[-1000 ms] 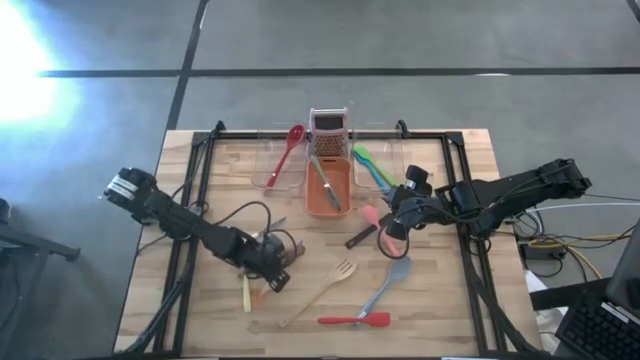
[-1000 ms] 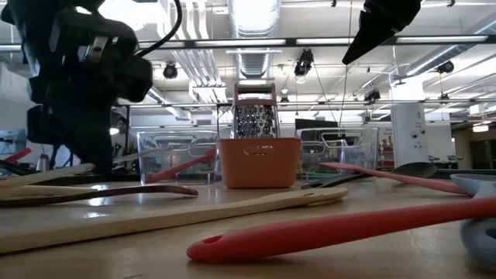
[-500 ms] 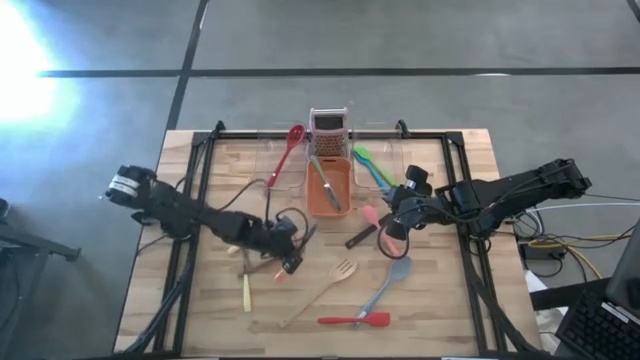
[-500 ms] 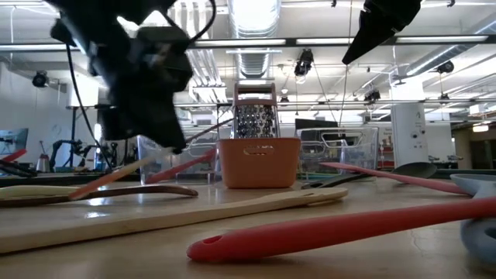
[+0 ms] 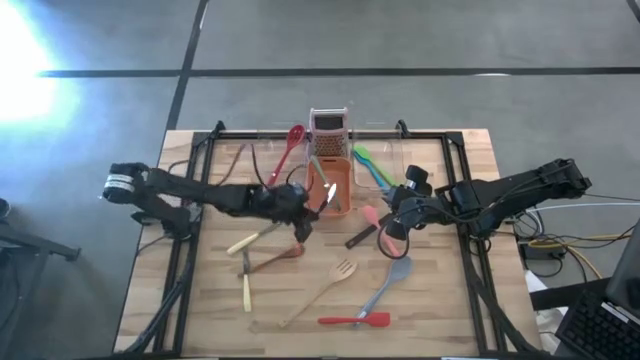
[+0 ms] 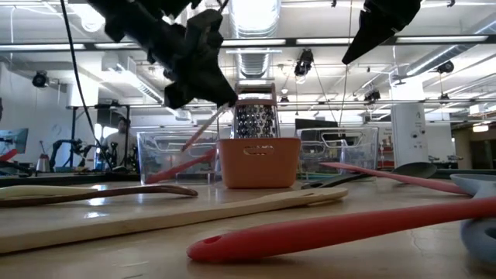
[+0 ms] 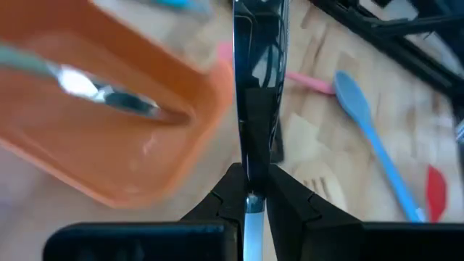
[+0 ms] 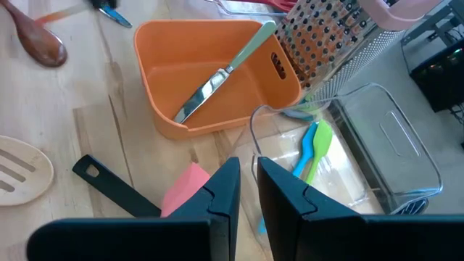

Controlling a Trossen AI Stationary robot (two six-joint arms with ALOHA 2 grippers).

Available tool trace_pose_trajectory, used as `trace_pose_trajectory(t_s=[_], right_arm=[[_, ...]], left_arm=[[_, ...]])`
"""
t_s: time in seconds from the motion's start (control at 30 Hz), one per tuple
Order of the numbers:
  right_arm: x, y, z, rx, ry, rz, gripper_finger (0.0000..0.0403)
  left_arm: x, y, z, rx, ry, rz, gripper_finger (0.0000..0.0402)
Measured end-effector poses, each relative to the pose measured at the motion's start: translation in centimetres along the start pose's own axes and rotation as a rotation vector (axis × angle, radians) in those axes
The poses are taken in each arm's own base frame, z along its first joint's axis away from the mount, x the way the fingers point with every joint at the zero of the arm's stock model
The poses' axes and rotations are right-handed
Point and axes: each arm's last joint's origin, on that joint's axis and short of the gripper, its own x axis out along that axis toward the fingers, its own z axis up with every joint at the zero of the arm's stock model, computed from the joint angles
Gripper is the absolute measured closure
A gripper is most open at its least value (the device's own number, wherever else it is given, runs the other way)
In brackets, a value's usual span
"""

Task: Pick & Place Kitchen Items
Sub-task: Put the orange table knife into the orange bin

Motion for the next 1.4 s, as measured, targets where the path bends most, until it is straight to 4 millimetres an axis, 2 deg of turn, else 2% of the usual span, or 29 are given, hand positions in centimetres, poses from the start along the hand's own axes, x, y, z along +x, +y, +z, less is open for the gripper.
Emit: trace_pose_trajectory(t_s=[0.33,0.47,0.57,0.77,1.0,1.17,1.4], right_arm=[[0.0,0.0,0.0,0.009,-0.001,0.001,0.0359],[0.0,0.0,0.0,0.009,-0.001,0.0,0.036],[0.0,0.0,0.0,0.004,-0.001,-0.002,0.0359],[-0.6,-0.9,-0.2,0.028,-0.025,-0.127,0.036],[-2.5,-2.7,-1.0,0.183,-0.076,-0.192,0.036],[-3.5,-3.7,-1.7,0.237,-0.111,-0.183,0.036],[-3.7,-4.5,-3.1,0.267,-0.141,-0.232,0.0359]], left_arm=[[-4.4,2.0,8.3,0.403,0.102,0.191,0.0365],[-5.5,2.5,11.3,0.549,0.097,0.226,0.0365],[-5.5,2.8,12.8,0.716,0.131,0.239,0.0365],[-2.6,3.8,13.0,1.095,0.396,0.294,0.0365],[1.6,5.3,11.8,1.379,0.661,0.421,0.0365],[4.1,5.8,10.8,1.525,0.807,0.513,0.0365],[5.1,4.7,9.9,1.623,0.876,0.588,0.0365]])
